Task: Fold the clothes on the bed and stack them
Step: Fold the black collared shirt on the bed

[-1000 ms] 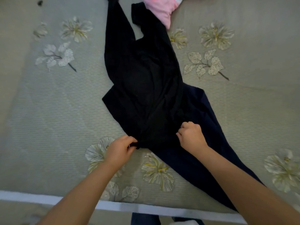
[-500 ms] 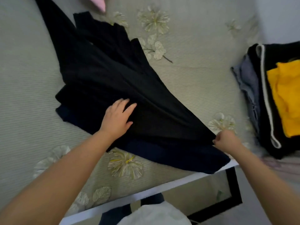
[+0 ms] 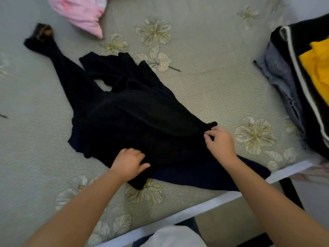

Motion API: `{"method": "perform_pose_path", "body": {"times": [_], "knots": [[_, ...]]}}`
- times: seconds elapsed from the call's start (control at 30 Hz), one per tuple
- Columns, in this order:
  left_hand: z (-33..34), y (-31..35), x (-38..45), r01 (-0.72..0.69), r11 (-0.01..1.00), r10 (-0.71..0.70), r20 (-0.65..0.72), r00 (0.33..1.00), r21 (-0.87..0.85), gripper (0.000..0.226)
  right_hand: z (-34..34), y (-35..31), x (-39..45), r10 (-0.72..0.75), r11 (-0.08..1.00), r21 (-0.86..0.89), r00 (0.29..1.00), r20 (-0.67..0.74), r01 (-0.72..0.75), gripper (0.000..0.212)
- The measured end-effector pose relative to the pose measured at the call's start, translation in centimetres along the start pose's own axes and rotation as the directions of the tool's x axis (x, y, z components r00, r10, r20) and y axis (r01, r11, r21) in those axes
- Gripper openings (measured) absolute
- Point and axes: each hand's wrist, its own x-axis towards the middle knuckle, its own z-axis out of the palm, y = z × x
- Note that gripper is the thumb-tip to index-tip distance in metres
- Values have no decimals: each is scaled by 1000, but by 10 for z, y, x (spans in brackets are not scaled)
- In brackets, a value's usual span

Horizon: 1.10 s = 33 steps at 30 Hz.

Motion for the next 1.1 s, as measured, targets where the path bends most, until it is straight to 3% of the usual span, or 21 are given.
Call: {"method": "perform_pose_path", "body": {"times": [0.07, 0.13, 0.2, 0.27, 0.3, 0.37, 0.43, 0.5, 0.53, 0.57, 0.63, 0.73, 0.8, 0.87, 0.93, 1.0, 1.1], "knots": [[11, 8, -1, 20, 999, -24, 97, 995, 44, 58, -7, -16, 6, -51, 998, 37, 998, 46, 49, 23], [12, 19, -4, 23, 999, -26, 92, 995, 37, 46, -14, -24, 10, -96, 995, -17, 988, 122, 99, 24], [4, 23, -6, 156, 967, -161, -10, 987, -200, 37, -22, -24, 19, -70, 966, -221, 959, 275, 134, 26], [-16, 15, -13, 286, 756, -396, -63, 916, -589, 35, -37, -34, 23, 45, 903, -397, 886, 462, 161, 26], [-32, 7, -19, 272, 620, -473, -75, 878, -736, 30, -43, -44, 27, 76, 910, -383, 846, 528, 158, 24], [-69, -12, -32, 172, 360, -567, -69, 821, -917, 8, -59, -77, 41, 83, 996, -70, 798, 597, -52, 19], [-106, -35, -43, 21, 68, -671, -30, 740, -997, 13, -74, -115, 64, 26, 887, 380, 850, 526, -262, 29], [-131, -65, -48, -149, -134, -824, 26, 565, -980, 16, -83, -143, 95, 61, 710, 655, 949, 310, -260, 31], [-138, -78, -51, -207, -195, -877, 76, 474, -959, 27, -82, -151, 107, 89, 727, 657, 977, 195, -197, 28], [-139, -89, -53, -253, -254, -897, 129, 423, -934, 36, -78, -156, 116, 88, 825, 550, 991, 102, -130, 23], [-124, -101, -53, -229, -331, -892, 225, 392, -915, 45, -59, -152, 119, 33, 985, 164, 995, 95, -49, 17], [-80, -98, -54, 81, -272, -909, 284, 307, -959, 57, -20, -131, 106, 71, 964, -264, 946, 316, 16, 14], [-50, -95, -55, 246, -189, -907, 264, 327, -951, 59, -1, -125, 96, 2, 891, -430, 945, 326, 147, 17], [-28, -94, -54, 395, -35, -891, 207, 403, -918, 55, 14, -132, 91, -196, 860, -414, 942, 272, 298, 26], [-12, -96, -49, 472, 65, -881, 172, 441, -879, 53, 27, -151, 84, -431, 825, -290, 872, 233, 485, 23], [-3, -98, -42, 485, 62, -875, 186, 447, -872, 52, 42, -178, 82, -611, 749, -196, 774, 164, 633, 19], [2, -98, -32, 501, 83, -889, 163, 428, -862, 45, 64, -221, 93, -671, 687, -219, 721, 175, 693, 28]]}}
